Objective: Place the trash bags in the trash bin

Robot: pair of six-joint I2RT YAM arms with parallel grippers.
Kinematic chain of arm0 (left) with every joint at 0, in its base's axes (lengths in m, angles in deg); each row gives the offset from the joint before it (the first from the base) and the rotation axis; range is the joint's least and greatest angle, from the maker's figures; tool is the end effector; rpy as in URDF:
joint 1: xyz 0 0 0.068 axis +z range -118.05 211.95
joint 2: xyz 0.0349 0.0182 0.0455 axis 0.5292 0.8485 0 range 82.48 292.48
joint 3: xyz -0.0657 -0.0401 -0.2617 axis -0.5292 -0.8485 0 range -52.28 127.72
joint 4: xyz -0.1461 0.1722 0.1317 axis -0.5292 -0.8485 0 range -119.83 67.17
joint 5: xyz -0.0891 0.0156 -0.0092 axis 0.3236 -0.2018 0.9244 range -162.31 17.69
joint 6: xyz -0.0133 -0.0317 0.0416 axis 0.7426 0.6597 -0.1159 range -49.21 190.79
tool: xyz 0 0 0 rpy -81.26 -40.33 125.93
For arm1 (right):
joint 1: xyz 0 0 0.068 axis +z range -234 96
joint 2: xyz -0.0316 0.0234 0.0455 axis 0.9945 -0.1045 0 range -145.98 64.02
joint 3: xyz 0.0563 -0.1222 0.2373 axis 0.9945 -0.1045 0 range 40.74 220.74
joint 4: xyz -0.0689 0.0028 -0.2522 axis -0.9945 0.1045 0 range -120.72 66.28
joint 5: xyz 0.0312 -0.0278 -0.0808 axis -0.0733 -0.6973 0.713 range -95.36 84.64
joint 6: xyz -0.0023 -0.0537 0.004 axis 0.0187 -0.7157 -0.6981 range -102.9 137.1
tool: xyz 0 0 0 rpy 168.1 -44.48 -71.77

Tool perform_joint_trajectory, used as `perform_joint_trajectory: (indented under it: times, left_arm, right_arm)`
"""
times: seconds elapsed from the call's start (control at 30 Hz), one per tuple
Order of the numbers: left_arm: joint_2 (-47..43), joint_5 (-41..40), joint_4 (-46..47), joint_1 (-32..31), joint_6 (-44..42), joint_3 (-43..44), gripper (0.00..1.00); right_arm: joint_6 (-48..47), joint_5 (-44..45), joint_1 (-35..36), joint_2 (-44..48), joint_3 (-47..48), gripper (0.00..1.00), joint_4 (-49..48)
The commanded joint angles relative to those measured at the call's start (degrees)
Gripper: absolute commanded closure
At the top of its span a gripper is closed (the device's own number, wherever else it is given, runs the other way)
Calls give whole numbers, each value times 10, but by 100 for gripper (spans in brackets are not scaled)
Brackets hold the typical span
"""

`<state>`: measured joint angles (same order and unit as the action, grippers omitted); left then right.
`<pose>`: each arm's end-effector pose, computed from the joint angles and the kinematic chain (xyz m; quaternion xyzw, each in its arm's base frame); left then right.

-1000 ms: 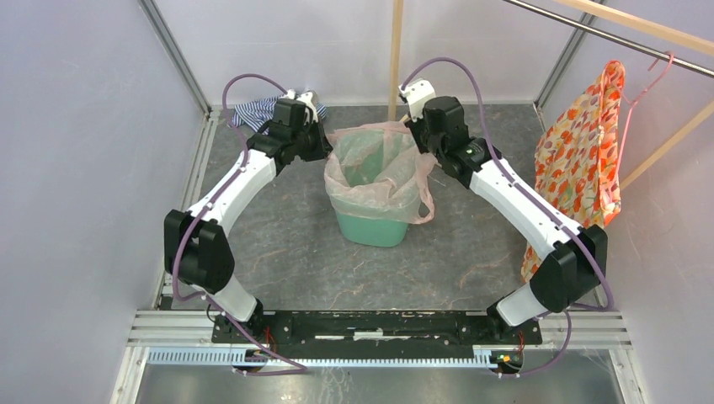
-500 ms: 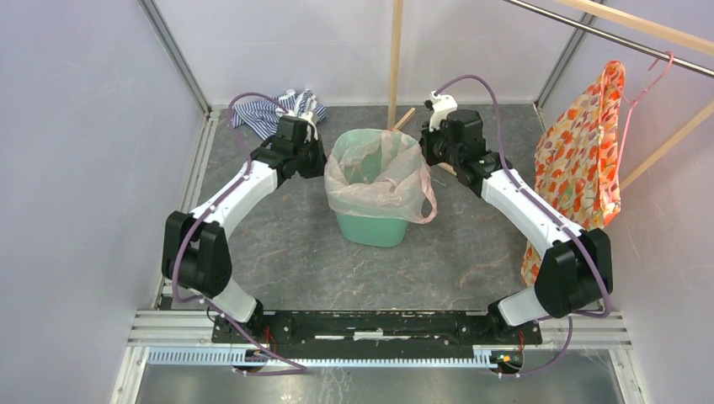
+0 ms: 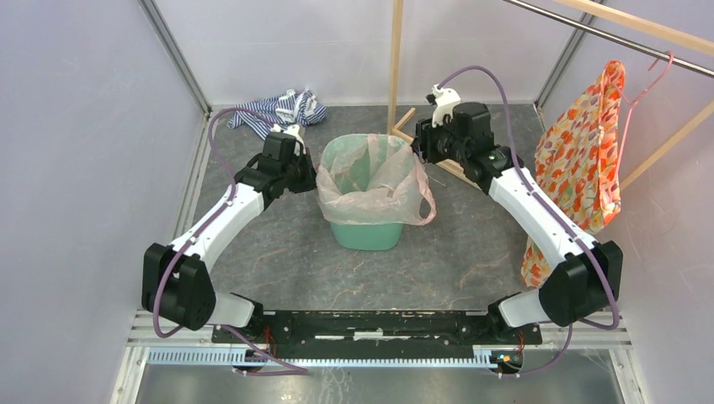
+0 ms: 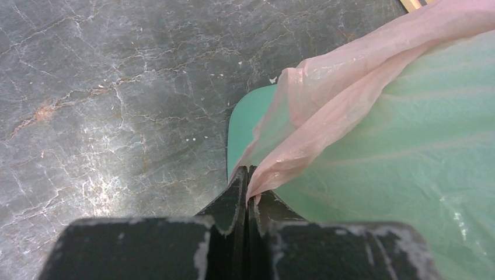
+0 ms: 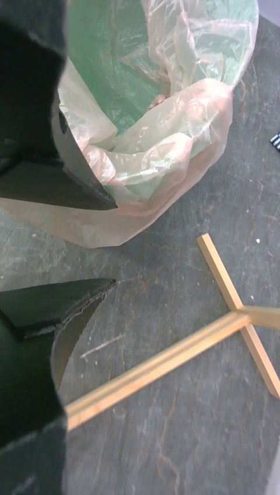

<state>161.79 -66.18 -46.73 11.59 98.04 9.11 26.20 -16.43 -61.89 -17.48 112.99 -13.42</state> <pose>0.2837 -0.1094 0.2816 -0.0330 0.9113 -0.2091 0.3532 0.3031 0.1305 0.3457 -0.1463 0.8354 0.2199 0.4821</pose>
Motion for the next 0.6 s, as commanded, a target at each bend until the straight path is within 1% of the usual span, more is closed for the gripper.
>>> perform_joint_trajectory:
  times: [0.0, 0.1, 0.2, 0.37, 0.57]
  left_arm:
    - [-19, -8, 19, 2, 24, -6, 98]
    - [-20, -8, 21, 1, 24, -9, 98]
    - [-19, -6, 22, 1, 23, -10, 98]
    - [-19, -9, 22, 2, 19, -8, 98]
    - [-13, -8, 24, 2, 18, -7, 98]
  right_arm:
    - [-24, 59, 1, 40, 74, 41, 71]
    - [-25, 74, 1, 62, 87, 30, 91]
    - [-20, 74, 1, 84, 97, 25, 110]
    - [-15, 15, 0, 125, 88, 25, 128]
    - [-15, -51, 7, 174, 29, 29, 130]
